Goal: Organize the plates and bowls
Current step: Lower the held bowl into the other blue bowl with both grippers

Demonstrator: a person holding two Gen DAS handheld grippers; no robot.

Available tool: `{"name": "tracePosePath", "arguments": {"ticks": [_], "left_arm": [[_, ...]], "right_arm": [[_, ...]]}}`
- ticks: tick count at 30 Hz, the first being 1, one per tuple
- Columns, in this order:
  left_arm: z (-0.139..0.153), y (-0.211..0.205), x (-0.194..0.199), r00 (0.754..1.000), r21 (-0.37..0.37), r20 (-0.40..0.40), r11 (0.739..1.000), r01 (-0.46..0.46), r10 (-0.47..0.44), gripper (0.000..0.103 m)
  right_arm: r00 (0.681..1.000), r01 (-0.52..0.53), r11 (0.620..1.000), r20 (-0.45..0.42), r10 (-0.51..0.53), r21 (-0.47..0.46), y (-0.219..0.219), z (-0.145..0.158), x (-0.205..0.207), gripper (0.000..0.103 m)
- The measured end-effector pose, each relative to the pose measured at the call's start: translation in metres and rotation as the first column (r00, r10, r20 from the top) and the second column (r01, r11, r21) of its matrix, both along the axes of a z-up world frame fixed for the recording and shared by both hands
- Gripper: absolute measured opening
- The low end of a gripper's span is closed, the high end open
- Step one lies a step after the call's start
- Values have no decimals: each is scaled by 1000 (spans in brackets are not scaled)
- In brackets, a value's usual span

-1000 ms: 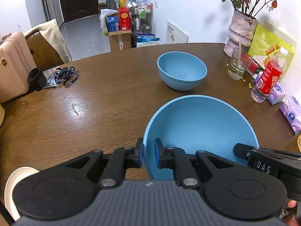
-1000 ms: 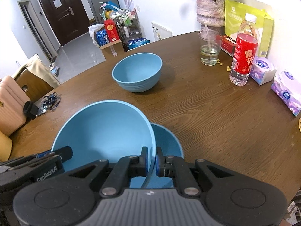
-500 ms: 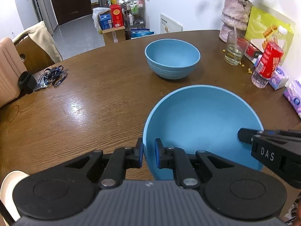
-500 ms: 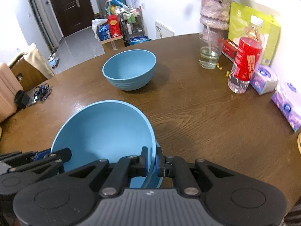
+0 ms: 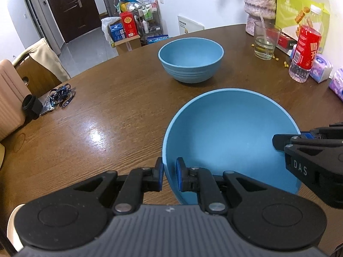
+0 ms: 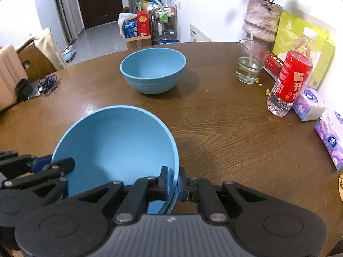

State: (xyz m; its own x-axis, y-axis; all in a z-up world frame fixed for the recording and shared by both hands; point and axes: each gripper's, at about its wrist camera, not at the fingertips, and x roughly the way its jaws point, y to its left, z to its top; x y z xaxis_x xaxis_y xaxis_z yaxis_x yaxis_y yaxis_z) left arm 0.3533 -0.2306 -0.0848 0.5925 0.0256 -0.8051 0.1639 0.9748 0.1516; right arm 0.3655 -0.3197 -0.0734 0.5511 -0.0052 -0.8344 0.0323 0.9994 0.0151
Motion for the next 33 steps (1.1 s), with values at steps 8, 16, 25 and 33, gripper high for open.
{"name": "tracePosePath", "arguments": {"ticks": [8, 16, 25, 33], "left_arm": [[-8, -4, -2, 1000, 28, -9, 1000, -2, 2, 13], [-12, -7, -4, 1000, 40, -17, 999, -2, 2, 13], [-13, -7, -4, 1000, 46, -19, 999, -5, 6, 14], [-14, -4, -5, 1000, 36, -20, 999, -10, 10, 13]], "right_arm": [[999, -45, 998, 2, 45, -36, 4, -7, 1, 8], [998, -70, 994, -1, 70, -80, 7, -9, 3, 8], [996, -92, 990, -17, 91, -108, 12, -11, 6, 12], [995, -96, 991, -48, 92, -89, 10, -18, 7, 13]]}}
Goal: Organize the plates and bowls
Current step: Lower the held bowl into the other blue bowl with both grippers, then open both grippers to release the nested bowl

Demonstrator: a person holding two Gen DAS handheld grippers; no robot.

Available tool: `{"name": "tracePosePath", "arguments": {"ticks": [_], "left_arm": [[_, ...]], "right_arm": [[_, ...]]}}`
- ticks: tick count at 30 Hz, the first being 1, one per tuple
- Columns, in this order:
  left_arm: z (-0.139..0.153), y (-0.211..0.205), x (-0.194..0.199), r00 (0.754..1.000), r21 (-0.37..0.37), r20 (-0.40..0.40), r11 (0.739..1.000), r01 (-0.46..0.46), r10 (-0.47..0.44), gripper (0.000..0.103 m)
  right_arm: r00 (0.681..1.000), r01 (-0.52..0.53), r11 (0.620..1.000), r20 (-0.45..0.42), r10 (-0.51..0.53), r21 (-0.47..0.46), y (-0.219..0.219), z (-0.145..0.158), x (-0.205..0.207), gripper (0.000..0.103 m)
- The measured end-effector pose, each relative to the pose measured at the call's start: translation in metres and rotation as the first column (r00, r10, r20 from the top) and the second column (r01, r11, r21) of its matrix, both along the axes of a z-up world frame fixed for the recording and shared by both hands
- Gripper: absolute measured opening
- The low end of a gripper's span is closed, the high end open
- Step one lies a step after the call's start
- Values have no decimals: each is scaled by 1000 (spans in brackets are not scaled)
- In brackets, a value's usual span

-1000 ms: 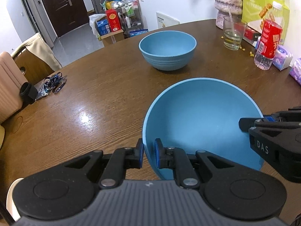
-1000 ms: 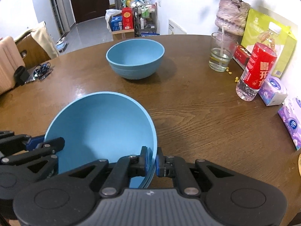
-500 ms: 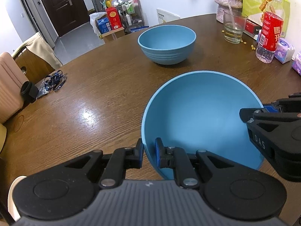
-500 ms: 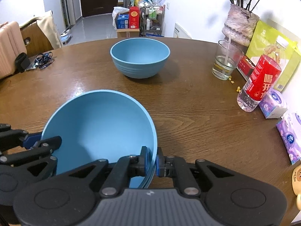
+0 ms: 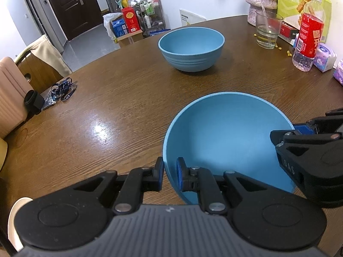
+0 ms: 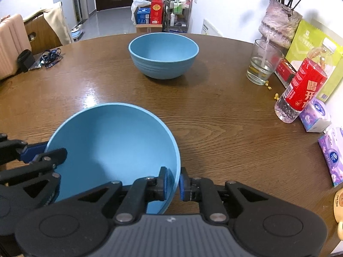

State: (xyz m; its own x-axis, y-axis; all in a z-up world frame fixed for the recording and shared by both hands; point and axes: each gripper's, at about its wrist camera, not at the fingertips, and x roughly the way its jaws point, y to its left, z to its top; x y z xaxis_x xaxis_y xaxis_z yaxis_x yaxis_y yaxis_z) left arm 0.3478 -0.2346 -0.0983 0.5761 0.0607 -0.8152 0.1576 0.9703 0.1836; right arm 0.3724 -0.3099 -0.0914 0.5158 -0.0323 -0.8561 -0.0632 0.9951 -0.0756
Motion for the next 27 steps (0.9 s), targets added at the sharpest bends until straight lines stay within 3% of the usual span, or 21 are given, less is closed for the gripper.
{"name": "tracePosePath", "arguments": {"ticks": [6, 7, 8, 10, 12, 13, 15, 18, 27], "left_arm": [[7, 3, -4, 1000, -11, 24, 1000, -1, 1, 19], [9, 4, -5, 1000, -14, 27, 1000, -4, 5, 28], [11, 6, -6, 999, -17, 35, 1000, -9, 10, 40], [15, 11, -8, 999, -24, 49, 1000, -17, 18, 49], [19, 17, -10, 998, -44, 52, 999, -24, 26, 64], [21, 20, -10, 998, -54, 54, 998, -29, 32, 82], [27, 26, -12, 996, -64, 70, 997, -47, 52, 100], [34, 33, -10, 994, -80, 76, 994, -72, 78, 103], [59, 50, 1, 989, -113, 76, 986, -120, 129, 103]], "right_arm": [[1000, -5, 1000, 14, 5, 19, -2, 4, -2, 21], [1000, 0, 1000, 19, 0, 25, -3, 6, -3, 24], [1000, 5, 999, 23, -6, 31, -5, 8, -3, 34], [999, 21, 999, 43, -23, 47, -11, 13, -6, 52], [998, 33, 997, 58, -37, 64, -17, 17, -7, 73], [997, 39, 997, 63, -44, 74, -20, 19, -8, 79], [996, 50, 995, 64, -56, 92, -25, 21, -8, 95], [996, 67, 990, 50, -74, 126, -31, 23, -5, 101], [995, 77, 982, 48, -86, 173, -35, 43, 8, 101]]}}
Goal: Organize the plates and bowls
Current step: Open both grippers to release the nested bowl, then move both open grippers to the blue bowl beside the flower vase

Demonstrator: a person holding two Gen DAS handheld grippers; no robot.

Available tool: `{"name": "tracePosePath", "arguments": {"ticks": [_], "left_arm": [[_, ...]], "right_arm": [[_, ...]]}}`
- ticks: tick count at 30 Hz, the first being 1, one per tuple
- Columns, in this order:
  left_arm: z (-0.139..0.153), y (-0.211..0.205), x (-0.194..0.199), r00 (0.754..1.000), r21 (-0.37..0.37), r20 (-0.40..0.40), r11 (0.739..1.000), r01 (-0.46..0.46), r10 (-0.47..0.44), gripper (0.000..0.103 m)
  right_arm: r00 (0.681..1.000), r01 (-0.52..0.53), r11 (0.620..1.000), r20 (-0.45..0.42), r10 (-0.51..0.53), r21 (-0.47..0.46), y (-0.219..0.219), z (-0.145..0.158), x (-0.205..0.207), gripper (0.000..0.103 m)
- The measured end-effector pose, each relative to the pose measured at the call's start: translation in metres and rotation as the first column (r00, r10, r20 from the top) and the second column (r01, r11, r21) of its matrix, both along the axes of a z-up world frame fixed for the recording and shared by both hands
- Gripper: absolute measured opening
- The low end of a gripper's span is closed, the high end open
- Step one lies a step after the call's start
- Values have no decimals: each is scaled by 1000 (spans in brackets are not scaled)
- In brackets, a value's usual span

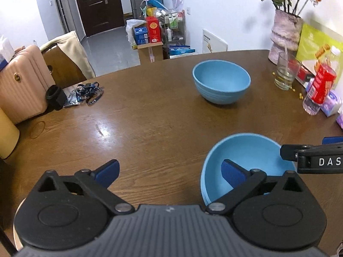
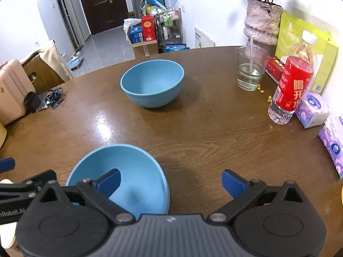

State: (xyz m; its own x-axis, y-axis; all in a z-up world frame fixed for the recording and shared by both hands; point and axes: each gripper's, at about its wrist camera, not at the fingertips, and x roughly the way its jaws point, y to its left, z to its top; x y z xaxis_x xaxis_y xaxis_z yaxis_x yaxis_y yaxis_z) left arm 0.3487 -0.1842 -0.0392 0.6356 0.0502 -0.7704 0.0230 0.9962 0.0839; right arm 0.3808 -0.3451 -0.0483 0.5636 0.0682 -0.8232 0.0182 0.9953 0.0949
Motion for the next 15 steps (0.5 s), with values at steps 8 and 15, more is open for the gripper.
{"name": "tracePosePath", "arguments": {"ticks": [8, 15], "left_arm": [[45, 11, 29, 1000, -23, 28, 1000, -6, 6, 103], [83, 10, 61, 999, -19, 41, 1000, 4, -3, 103]], "right_arm": [[1000, 3, 998, -28, -1, 68, -5, 34, 32, 101], [1000, -10, 998, 0, 10, 59, -5, 72, 61, 101]]}}
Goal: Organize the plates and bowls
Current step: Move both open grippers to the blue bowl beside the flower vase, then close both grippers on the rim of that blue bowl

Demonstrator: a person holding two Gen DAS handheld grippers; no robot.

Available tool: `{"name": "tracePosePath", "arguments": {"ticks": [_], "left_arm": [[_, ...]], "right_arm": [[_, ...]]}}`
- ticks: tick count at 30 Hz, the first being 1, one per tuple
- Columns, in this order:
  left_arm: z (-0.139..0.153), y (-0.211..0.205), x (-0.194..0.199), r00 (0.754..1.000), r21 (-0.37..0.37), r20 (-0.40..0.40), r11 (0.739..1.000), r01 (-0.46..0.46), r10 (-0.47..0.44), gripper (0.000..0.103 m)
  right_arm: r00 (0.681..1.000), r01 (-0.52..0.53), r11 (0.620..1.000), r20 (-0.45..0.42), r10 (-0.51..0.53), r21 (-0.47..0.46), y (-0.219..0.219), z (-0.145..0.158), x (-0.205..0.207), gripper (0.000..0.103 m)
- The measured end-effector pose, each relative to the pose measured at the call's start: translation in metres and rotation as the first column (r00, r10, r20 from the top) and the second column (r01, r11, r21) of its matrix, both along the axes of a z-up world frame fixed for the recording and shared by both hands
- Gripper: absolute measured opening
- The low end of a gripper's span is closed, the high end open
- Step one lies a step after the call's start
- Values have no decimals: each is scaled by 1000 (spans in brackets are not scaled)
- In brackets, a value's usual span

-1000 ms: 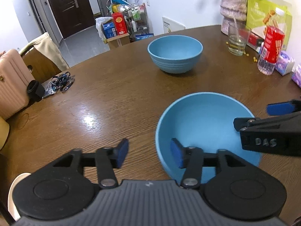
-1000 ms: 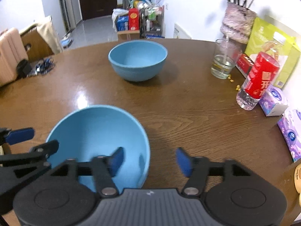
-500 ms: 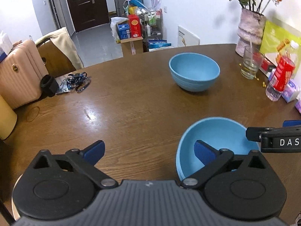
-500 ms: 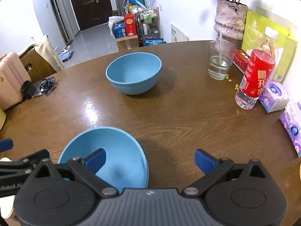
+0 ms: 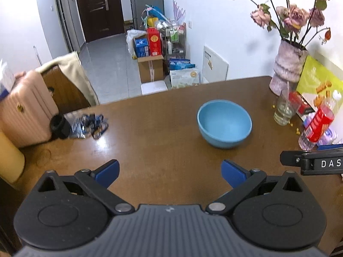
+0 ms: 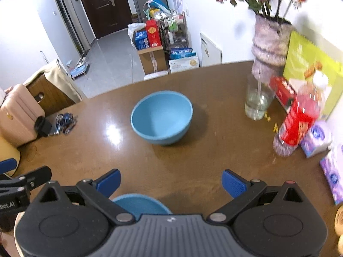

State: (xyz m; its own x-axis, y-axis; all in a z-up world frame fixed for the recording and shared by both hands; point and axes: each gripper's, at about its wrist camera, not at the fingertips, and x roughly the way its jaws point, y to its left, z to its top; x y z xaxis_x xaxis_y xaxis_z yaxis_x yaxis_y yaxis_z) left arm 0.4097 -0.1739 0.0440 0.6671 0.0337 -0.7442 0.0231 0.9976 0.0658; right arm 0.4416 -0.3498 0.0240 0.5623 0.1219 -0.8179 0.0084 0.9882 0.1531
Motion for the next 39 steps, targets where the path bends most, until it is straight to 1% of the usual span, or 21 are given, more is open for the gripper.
{"name": "tracePosePath", "arguments": {"ticks": [5, 8, 11, 15, 20, 25, 33, 39], "left_arm": [[25, -7, 29, 1000, -2, 19, 1000, 7, -7, 103], [35, -11, 49, 1000, -10, 20, 1000, 3, -3, 103], [39, -16, 75, 1000, -17, 10, 1000, -7, 7, 103], [37, -21, 111, 999, -29, -16, 999, -33, 33, 103], [20, -23, 150, 995, -34, -51, 995, -90, 88, 103], [-4, -26, 179, 989, -30, -90, 993, -117, 114, 103], [-47, -32, 207, 980, -5, -153, 991, -132, 130, 103], [-75, -33, 225, 974, -4, -185, 991, -132, 129, 103]], "right_arm": [[1000, -5, 1000, 18, 5, -11, -2, 25, 26, 101], [1000, 11, 1000, 8, -11, 9, -9, 36, 45, 101], [999, 38, 999, -9, -38, 37, -17, 45, 68, 101], [997, 80, 996, -24, -79, 45, -25, 48, 97, 101], [990, 121, 991, -79, -116, 55, -32, 25, 125, 101], [982, 153, 986, -126, -144, 68, -37, -4, 147, 101], [970, 180, 981, -178, -166, 65, -40, -41, 176, 100], [962, 195, 979, -206, -180, 56, -39, -66, 191, 99]]}}
